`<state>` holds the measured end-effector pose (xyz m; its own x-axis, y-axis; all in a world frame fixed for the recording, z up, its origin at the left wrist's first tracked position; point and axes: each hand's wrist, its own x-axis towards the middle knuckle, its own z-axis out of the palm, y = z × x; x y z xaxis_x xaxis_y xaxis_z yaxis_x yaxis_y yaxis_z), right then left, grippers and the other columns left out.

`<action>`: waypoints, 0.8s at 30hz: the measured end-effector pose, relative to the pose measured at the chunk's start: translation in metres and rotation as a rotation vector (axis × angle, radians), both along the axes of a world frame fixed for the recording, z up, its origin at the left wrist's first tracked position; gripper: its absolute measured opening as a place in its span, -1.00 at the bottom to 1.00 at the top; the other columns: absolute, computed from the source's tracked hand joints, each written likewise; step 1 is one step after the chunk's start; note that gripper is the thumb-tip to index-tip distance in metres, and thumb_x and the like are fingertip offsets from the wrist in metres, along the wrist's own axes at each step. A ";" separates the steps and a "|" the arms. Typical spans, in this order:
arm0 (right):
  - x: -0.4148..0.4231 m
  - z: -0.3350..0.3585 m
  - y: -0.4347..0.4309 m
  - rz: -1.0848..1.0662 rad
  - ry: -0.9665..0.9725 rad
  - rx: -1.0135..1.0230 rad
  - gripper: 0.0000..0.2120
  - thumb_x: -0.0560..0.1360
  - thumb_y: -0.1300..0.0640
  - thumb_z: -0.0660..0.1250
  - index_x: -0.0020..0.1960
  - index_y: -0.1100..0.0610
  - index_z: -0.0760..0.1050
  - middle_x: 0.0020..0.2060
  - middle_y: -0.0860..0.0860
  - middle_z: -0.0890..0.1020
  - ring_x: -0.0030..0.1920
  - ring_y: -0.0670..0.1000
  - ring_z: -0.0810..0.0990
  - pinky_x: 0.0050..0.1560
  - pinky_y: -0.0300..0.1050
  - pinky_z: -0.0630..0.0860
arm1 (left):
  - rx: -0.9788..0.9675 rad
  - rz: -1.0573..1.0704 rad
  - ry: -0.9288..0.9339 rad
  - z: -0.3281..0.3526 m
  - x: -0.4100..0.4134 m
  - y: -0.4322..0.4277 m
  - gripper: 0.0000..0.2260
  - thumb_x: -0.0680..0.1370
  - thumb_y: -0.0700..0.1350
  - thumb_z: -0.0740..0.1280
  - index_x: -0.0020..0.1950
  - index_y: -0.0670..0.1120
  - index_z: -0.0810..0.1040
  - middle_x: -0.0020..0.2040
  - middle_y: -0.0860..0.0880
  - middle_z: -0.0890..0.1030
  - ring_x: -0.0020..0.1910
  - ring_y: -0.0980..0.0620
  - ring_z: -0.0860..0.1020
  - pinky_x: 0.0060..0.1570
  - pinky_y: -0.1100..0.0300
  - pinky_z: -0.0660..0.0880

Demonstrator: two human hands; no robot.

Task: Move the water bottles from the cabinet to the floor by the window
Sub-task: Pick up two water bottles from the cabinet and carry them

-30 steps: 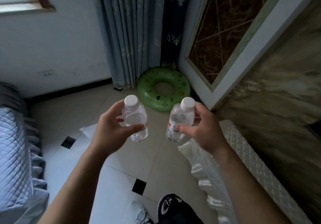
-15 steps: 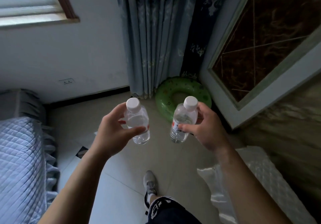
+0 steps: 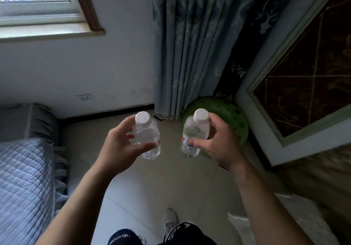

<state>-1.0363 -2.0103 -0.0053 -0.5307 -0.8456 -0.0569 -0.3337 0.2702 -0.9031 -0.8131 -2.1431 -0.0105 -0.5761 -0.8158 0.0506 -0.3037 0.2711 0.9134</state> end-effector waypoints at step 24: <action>0.180 -0.013 -0.286 -0.006 0.005 0.008 -0.26 0.19 0.21 0.62 0.30 -0.05 0.42 0.09 -0.15 0.64 0.08 -0.13 0.62 0.09 -0.16 0.57 | 0.072 -0.006 0.007 -0.007 0.172 -0.279 -0.42 0.25 -0.08 0.62 0.16 0.27 0.51 0.02 0.16 0.67 -0.03 0.08 0.66 0.07 0.01 0.60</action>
<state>-0.8568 -2.2964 -0.0179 -0.5363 -0.8418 -0.0609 -0.3368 0.2796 -0.8991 -0.6407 -2.4221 -0.0175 -0.5804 -0.8143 -0.0036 -0.2956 0.2066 0.9327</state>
